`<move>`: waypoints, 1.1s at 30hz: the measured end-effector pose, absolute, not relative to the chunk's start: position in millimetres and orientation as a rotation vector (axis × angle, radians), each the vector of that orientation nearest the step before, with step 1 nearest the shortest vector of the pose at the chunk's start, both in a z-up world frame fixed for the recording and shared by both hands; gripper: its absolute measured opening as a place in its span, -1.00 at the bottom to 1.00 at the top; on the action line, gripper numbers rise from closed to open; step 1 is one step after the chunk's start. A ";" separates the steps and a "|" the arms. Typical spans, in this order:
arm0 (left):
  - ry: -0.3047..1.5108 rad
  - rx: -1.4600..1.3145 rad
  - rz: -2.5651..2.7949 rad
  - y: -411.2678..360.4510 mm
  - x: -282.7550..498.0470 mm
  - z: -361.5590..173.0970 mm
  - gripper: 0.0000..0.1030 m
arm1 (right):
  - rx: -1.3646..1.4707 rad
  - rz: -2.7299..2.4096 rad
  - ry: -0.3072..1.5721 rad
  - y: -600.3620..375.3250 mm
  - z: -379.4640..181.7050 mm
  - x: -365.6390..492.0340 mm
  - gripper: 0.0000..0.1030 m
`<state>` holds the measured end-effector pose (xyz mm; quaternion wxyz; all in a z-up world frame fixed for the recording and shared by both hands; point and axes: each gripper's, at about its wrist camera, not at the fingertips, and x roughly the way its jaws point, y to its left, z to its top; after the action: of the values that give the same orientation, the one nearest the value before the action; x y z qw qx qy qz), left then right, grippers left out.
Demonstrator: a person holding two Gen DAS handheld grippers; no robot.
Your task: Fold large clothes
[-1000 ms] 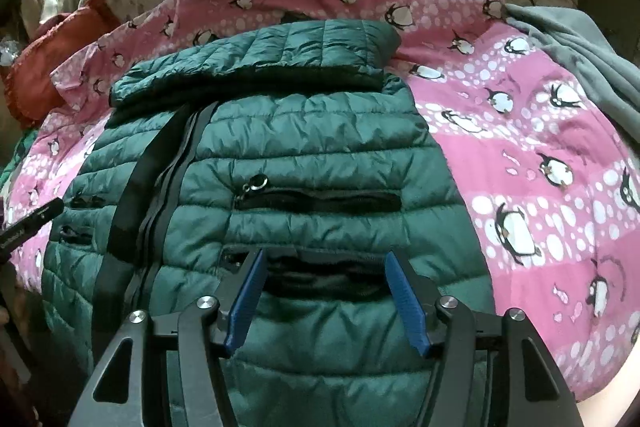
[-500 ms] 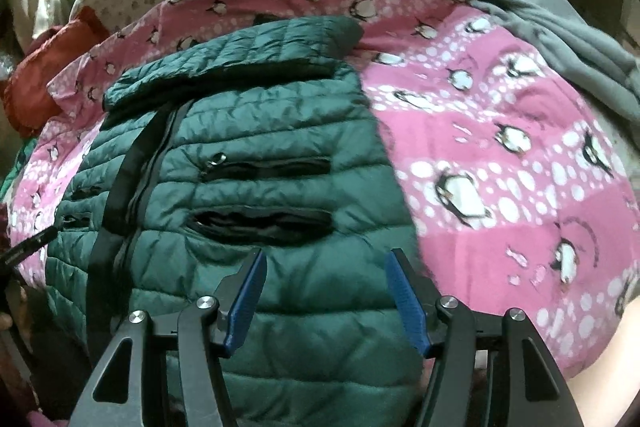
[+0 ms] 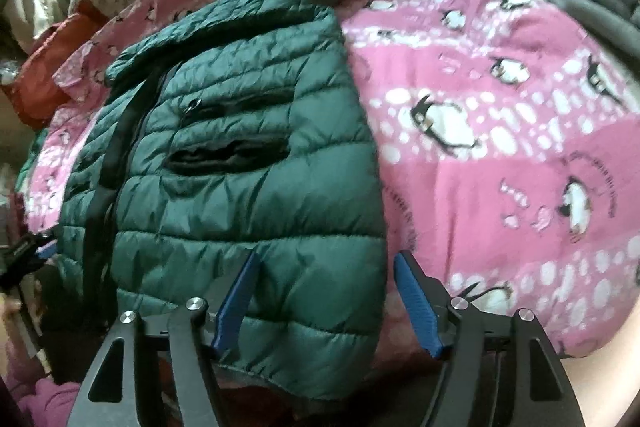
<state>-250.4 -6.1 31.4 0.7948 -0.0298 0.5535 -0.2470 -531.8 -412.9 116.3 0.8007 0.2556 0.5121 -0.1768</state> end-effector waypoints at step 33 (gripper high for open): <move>1.196 0.009 -0.670 -22.3 -278.3 25.5 -0.01 | 0.578 -0.256 1.052 -397.0 102.9 -533.1 -0.24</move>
<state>-278.3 -22.3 25.5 0.7740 0.0042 0.5524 -0.3095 -533.1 -397.0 102.9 0.8175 0.2712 0.4937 -0.1202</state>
